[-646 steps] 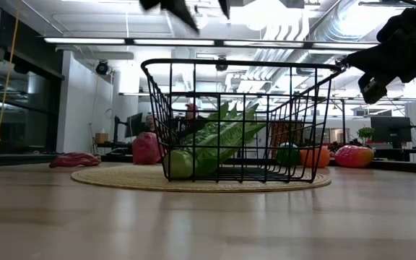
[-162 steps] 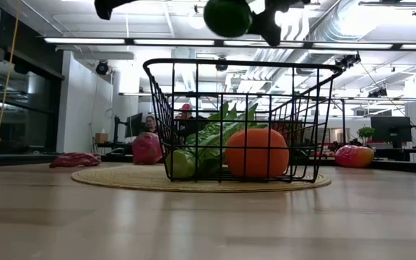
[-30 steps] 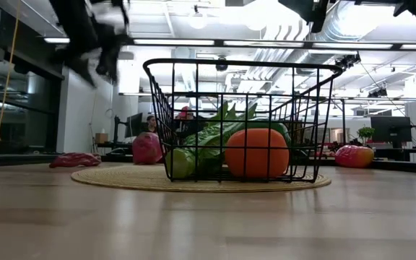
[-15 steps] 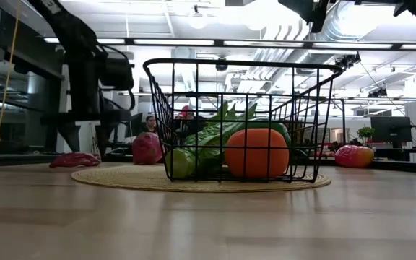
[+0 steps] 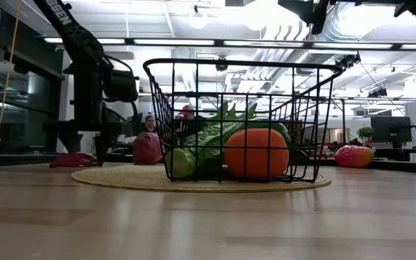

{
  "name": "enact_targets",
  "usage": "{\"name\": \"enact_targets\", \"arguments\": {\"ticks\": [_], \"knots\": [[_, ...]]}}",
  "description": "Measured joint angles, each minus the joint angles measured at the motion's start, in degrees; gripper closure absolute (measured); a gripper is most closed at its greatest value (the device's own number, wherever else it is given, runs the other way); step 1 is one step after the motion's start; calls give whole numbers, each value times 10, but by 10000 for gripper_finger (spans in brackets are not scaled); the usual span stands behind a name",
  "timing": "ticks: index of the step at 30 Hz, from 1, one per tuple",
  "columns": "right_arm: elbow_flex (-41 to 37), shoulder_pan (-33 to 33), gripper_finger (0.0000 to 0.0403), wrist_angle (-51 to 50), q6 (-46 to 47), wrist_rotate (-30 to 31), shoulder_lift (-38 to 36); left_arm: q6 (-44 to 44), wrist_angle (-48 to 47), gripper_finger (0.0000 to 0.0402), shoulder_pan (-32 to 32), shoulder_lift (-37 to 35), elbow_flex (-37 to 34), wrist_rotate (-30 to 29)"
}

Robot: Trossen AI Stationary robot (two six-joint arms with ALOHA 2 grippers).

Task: Build produce basket
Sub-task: Put the red chili pepper into the wire basket

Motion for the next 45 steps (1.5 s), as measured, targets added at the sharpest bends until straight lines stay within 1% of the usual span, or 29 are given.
{"name": "enact_targets", "arguments": {"ticks": [5,12,16,20,24,28,32,36,40,45], "knots": [[0,0,20,-9,0,7,0,19,-1,189,0,-8,-2,-7],[0,0,20,-13,0,8,0,26,-3,274,0,-9,-2,-7],[0,0,20,-13,0,9,0,36,-1,302,0,-10,-2,-6],[0,0,20,-13,0,9,0,47,2,301,0,-25,-1,4],[0,0,20,-13,0,9,0,70,4,294,-1,-63,17,17],[0,0,20,-13,0,9,0,84,8,301,-12,-123,46,18],[0,0,20,-12,-4,9,0,101,66,305,-39,-201,65,18],[0,0,20,-12,-26,9,0,102,159,300,-86,-288,67,24],[0,0,20,-13,-31,7,0,128,249,298,-160,-360,68,22],[0,0,20,-12,-31,6,0,150,331,300,-274,-408,68,11]]}}
